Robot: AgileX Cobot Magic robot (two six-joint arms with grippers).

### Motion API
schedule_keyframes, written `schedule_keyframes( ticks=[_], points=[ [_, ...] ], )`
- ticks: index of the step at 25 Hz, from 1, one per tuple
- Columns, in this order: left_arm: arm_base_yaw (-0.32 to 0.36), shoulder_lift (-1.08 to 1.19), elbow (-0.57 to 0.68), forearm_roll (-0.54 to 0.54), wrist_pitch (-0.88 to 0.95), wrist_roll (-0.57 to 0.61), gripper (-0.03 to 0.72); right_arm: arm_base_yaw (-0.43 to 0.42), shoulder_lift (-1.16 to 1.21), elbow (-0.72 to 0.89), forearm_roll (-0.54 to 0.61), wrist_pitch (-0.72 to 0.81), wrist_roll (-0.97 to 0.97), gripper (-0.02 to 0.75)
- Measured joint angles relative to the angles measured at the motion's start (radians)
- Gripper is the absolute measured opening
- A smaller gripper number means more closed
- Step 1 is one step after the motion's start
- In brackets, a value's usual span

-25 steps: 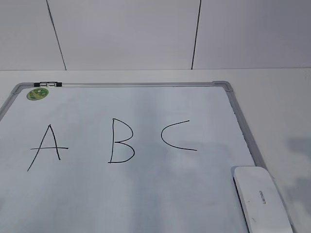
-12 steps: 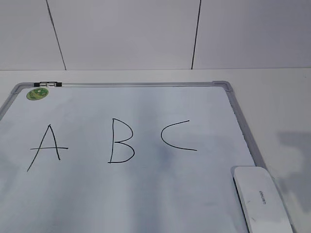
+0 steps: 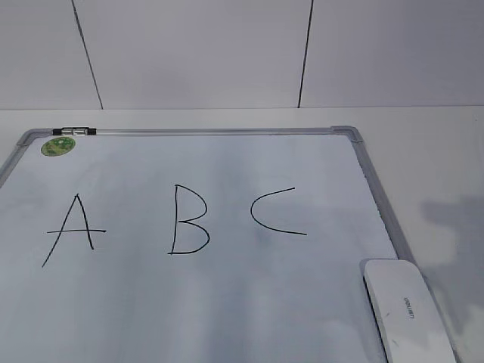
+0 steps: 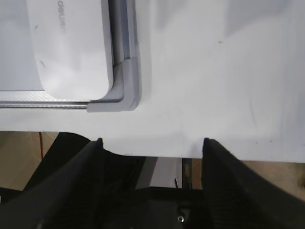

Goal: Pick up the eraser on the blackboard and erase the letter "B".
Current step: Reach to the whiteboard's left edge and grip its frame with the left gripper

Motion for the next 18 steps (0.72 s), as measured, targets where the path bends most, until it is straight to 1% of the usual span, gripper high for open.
schedule_keyframes(
  ticks=[4,6,10,13,18],
  points=[
    [0.000,0.137,-0.112,0.023,0.020,0.000,0.251,0.000,0.009,-0.002,0.011,-0.028,0.000,0.482],
    [0.014,0.199,-0.161,0.025,0.022,0.000,0.251,0.000,0.019,-0.004,0.030,-0.030,-0.010,0.482],
    [0.062,0.332,-0.229,0.037,0.022,-0.002,0.251,0.000,0.035,-0.009,0.082,-0.051,-0.049,0.482],
    [0.094,0.436,-0.273,0.042,0.013,0.009,0.251,0.004,0.056,-0.031,0.093,-0.066,-0.054,0.482],
    [0.104,0.593,-0.341,0.047,-0.008,0.041,0.251,0.057,0.123,-0.113,0.098,-0.076,-0.055,0.482]
  ],
)
